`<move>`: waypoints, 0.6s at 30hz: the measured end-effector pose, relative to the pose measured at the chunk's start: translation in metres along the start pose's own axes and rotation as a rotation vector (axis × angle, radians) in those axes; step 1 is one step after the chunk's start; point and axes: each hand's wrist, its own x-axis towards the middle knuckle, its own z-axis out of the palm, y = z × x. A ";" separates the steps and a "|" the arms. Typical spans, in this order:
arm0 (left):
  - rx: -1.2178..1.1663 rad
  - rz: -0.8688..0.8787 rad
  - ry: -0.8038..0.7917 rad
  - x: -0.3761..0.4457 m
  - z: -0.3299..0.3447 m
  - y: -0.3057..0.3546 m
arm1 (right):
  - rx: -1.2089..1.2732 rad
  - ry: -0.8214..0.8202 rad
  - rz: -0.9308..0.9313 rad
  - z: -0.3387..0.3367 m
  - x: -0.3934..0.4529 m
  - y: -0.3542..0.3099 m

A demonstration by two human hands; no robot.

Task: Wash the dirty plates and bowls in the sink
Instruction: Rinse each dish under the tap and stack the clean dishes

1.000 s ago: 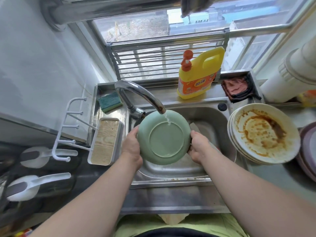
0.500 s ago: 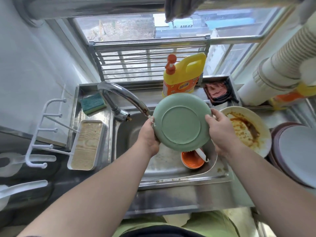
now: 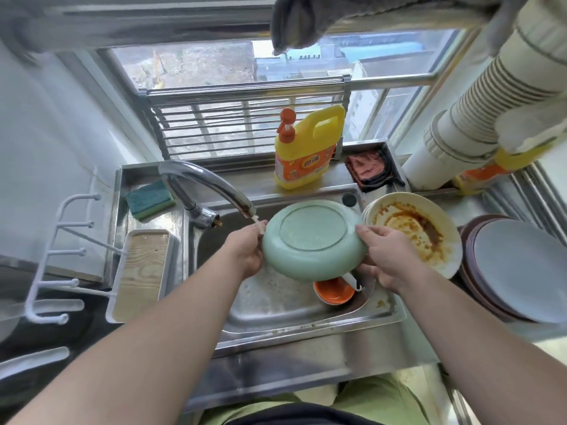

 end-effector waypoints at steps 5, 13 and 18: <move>-0.226 -0.174 -0.052 -0.006 -0.027 0.003 | -0.020 0.010 0.163 0.024 0.006 -0.010; -0.407 -0.144 0.027 -0.002 -0.046 -0.001 | 0.155 -0.050 0.309 0.072 0.005 -0.008; -0.423 -0.075 0.104 0.008 -0.065 -0.008 | 0.137 -0.022 0.249 0.104 0.010 -0.009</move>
